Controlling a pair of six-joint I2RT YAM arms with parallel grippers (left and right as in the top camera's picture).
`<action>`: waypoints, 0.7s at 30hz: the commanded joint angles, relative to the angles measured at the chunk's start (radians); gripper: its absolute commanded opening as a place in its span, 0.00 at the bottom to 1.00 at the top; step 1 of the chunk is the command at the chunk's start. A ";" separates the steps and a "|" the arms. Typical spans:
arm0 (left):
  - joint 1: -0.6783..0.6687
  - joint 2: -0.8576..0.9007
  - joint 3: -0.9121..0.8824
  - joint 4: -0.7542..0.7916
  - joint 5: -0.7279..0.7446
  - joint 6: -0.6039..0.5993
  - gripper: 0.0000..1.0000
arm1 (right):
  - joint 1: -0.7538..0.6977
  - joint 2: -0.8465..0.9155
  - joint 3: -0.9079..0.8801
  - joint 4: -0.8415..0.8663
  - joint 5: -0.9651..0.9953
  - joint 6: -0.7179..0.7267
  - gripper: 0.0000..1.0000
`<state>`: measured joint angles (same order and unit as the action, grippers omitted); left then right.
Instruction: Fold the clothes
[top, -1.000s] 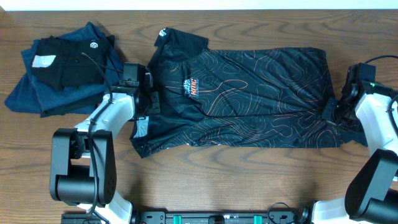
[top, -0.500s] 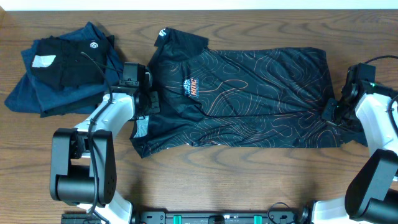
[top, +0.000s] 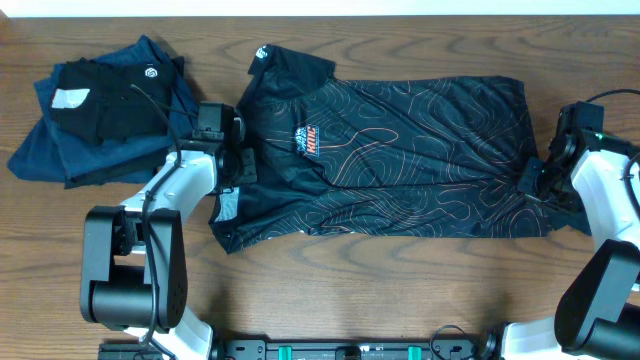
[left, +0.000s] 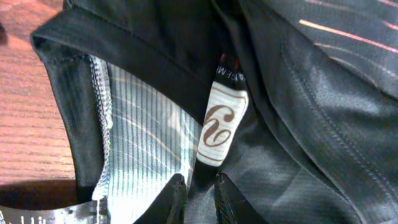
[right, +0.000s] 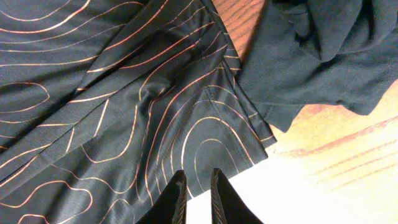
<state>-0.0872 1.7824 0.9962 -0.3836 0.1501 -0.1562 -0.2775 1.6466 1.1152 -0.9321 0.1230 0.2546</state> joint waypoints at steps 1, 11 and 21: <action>-0.002 0.016 -0.020 0.002 -0.012 0.010 0.19 | -0.003 0.008 -0.007 -0.003 -0.004 -0.009 0.13; -0.002 0.017 -0.020 0.004 -0.012 0.010 0.19 | -0.003 0.008 -0.007 -0.004 -0.004 -0.009 0.13; -0.006 0.022 -0.029 0.000 -0.001 0.010 0.06 | -0.003 0.008 -0.007 -0.004 -0.004 -0.009 0.13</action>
<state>-0.0879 1.7847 0.9871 -0.3820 0.1505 -0.1535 -0.2775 1.6466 1.1152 -0.9344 0.1230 0.2546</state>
